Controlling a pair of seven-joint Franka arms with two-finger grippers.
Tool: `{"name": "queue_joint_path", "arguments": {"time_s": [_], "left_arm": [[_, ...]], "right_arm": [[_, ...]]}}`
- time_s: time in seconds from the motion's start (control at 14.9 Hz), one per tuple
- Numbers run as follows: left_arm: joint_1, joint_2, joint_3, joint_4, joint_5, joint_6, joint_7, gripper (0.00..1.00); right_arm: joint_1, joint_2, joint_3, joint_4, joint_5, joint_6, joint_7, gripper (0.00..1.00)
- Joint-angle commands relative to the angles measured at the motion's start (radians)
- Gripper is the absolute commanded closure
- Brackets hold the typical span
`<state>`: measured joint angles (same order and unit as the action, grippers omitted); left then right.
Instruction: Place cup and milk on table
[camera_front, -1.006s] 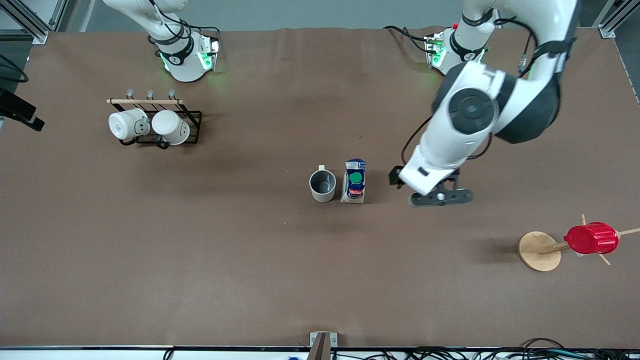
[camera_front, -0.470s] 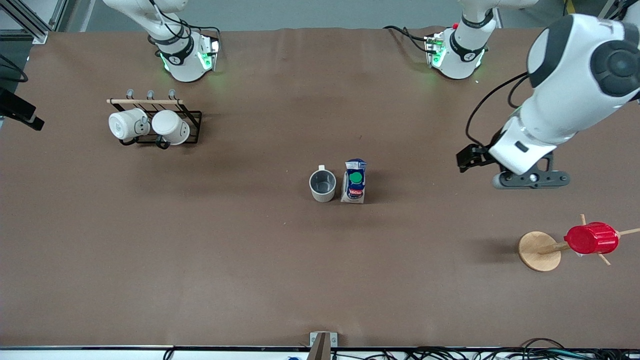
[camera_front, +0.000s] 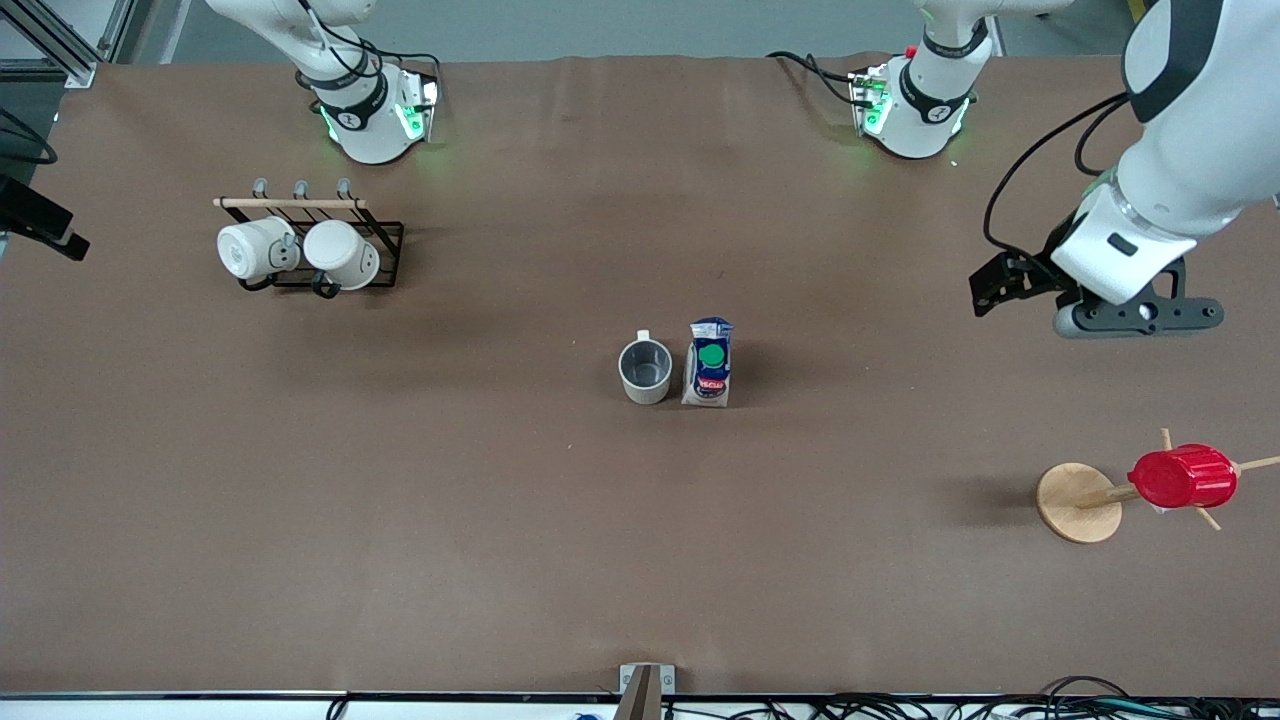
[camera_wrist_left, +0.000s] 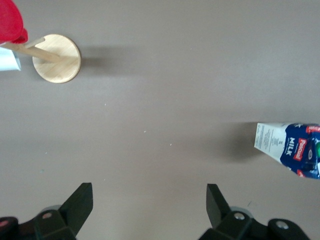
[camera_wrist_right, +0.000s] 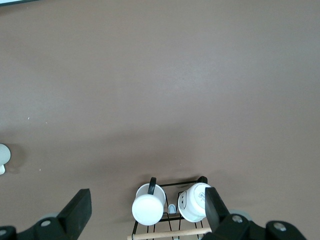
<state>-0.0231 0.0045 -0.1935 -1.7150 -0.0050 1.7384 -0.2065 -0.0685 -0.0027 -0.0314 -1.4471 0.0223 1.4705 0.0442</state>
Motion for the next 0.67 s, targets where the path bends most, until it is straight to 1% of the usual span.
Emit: {"name": "queue_joint_path", "arguments": {"time_s": [0.0,0.13,0.27,0.6], "left_arm": [[0.012,-0.035,-0.006,-0.029,-0.020,0.021,0.067,0.00],[0.012,-0.034,-0.007,-0.018,-0.018,0.021,0.074,0.00],[0.008,-0.012,-0.007,0.020,-0.020,0.017,0.105,0.00],[0.003,-0.012,-0.009,0.073,-0.033,0.006,0.084,0.00]], "right_arm": [[0.009,-0.017,-0.010,-0.013,0.005,-0.004,-0.010,0.00],[0.007,-0.017,-0.010,-0.013,0.005,-0.004,-0.010,0.00],[0.007,-0.017,-0.010,-0.015,0.005,-0.006,-0.010,0.00],[0.007,-0.017,-0.012,-0.015,0.005,-0.006,-0.010,0.00]]}}
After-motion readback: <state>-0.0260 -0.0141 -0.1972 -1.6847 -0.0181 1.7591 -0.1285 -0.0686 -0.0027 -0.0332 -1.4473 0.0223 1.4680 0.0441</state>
